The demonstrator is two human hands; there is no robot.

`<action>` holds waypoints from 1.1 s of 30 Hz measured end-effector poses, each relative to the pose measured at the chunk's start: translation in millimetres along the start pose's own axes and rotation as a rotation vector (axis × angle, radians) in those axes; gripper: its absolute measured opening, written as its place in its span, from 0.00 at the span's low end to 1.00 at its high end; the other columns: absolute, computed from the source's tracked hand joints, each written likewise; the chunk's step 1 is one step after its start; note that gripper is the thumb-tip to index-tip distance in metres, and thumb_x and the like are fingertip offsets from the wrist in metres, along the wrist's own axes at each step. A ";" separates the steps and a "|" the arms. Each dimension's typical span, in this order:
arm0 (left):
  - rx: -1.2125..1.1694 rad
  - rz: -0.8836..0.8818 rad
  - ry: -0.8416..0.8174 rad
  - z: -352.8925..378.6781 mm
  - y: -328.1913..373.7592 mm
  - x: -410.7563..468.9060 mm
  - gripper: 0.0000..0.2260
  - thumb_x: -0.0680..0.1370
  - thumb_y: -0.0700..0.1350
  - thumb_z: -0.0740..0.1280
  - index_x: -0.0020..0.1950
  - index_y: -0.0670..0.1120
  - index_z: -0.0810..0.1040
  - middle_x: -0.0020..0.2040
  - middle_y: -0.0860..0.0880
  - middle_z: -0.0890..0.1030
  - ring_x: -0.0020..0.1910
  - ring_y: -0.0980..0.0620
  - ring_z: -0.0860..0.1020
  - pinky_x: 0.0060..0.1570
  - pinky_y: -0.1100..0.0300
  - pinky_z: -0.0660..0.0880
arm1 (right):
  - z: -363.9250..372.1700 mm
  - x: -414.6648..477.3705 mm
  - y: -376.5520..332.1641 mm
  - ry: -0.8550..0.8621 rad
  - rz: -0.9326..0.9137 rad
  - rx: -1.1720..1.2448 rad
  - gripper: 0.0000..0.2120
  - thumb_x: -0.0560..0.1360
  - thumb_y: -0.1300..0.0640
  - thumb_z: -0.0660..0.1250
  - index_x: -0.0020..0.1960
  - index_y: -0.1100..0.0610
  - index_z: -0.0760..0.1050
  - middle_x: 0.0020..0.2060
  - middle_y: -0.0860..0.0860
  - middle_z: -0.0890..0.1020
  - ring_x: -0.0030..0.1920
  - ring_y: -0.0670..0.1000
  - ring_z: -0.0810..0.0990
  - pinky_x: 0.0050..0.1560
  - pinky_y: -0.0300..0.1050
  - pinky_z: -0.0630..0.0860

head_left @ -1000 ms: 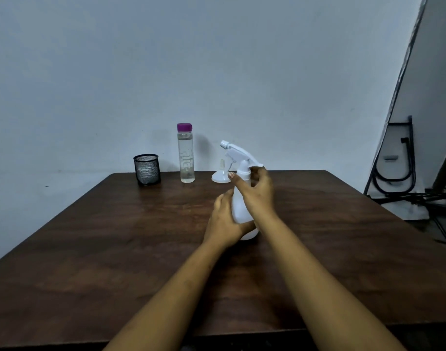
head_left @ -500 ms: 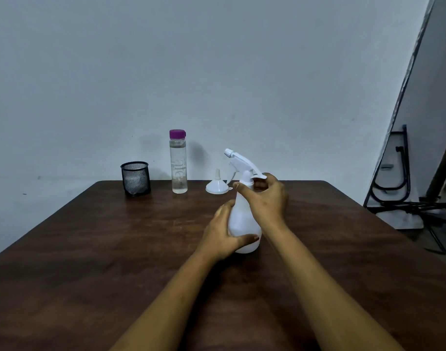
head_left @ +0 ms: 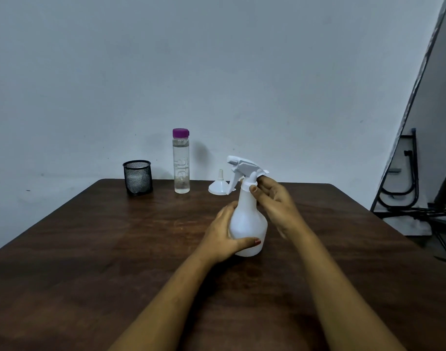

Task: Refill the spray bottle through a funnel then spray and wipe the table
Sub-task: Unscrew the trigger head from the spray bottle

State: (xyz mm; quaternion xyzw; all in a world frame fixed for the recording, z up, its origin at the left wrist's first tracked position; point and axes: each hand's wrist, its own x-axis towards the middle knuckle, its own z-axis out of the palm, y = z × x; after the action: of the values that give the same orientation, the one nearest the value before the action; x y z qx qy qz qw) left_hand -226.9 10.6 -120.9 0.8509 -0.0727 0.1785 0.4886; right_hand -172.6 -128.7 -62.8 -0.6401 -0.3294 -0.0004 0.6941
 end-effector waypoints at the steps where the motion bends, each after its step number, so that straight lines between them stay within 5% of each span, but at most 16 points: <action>1: -0.004 0.003 -0.001 0.2 0.1 0.5 0.35 0.66 0.51 0.77 0.68 0.59 0.64 0.61 0.58 0.69 0.60 0.56 0.71 0.56 0.60 0.70 | 3.9 -0.5 2.7 0.020 0.006 0.016 0.10 0.78 0.57 0.64 0.58 0.52 0.76 0.52 0.46 0.83 0.55 0.47 0.81 0.56 0.44 0.78; 4: 0.015 -0.001 0.003 2.1 -2.3 0.8 0.40 0.64 0.54 0.77 0.72 0.54 0.62 0.66 0.55 0.68 0.64 0.55 0.69 0.62 0.57 0.69 | 21.4 -1.7 11.7 0.122 0.003 -0.067 0.18 0.71 0.46 0.70 0.58 0.50 0.71 0.50 0.47 0.83 0.52 0.47 0.82 0.54 0.48 0.78; 10: 0.028 0.000 0.003 4.1 -6.1 1.1 0.44 0.63 0.58 0.76 0.74 0.53 0.59 0.70 0.54 0.65 0.68 0.56 0.67 0.66 0.55 0.67 | 34.3 2.7 14.6 0.428 -0.122 -0.221 0.17 0.68 0.49 0.76 0.49 0.45 0.69 0.48 0.45 0.80 0.50 0.46 0.80 0.47 0.40 0.76; 15: 0.014 0.003 -0.005 1.7 -5.8 3.4 0.41 0.65 0.54 0.77 0.73 0.53 0.60 0.67 0.55 0.68 0.64 0.56 0.69 0.62 0.57 0.70 | 27.2 0.2 9.0 0.282 -0.093 -0.040 0.08 0.73 0.57 0.71 0.51 0.52 0.76 0.46 0.47 0.83 0.48 0.46 0.82 0.49 0.44 0.78; 20: -0.009 0.023 -0.010 0.3 -2.0 3.0 0.35 0.66 0.52 0.77 0.68 0.58 0.63 0.60 0.58 0.69 0.59 0.56 0.71 0.57 0.58 0.71 | 16.2 -0.7 12.5 0.145 0.021 0.031 0.13 0.72 0.43 0.67 0.54 0.46 0.80 0.62 0.55 0.74 0.62 0.54 0.76 0.65 0.59 0.72; 23: -0.008 0.035 -0.002 0.9 -4.5 3.6 0.35 0.66 0.52 0.76 0.68 0.59 0.63 0.62 0.58 0.69 0.60 0.57 0.71 0.59 0.57 0.71 | 14.3 1.0 14.5 0.099 0.031 0.109 0.11 0.78 0.51 0.64 0.59 0.48 0.76 0.57 0.52 0.80 0.58 0.52 0.79 0.64 0.56 0.73; 28: 0.007 0.044 -0.009 0.8 -6.1 4.8 0.36 0.66 0.52 0.76 0.69 0.58 0.61 0.63 0.59 0.68 0.61 0.58 0.70 0.58 0.61 0.69 | 21.9 -1.7 11.7 0.177 -0.051 0.079 0.17 0.74 0.58 0.70 0.59 0.49 0.68 0.52 0.49 0.83 0.55 0.49 0.81 0.59 0.52 0.77; 33: 0.006 0.031 -0.009 2.0 -8.2 6.1 0.42 0.65 0.53 0.77 0.74 0.52 0.60 0.67 0.56 0.67 0.64 0.58 0.68 0.62 0.60 0.68 | 30.3 0.3 13.7 0.289 -0.079 0.026 0.19 0.71 0.62 0.73 0.58 0.53 0.71 0.54 0.52 0.81 0.56 0.50 0.80 0.57 0.50 0.77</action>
State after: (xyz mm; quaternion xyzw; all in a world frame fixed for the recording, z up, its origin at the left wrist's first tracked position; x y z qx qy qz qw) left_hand -218.4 13.3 -126.2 0.8519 -0.0875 0.1824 0.4830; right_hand -180.4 -99.1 -75.9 -0.6109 -0.2509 -0.1158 0.7419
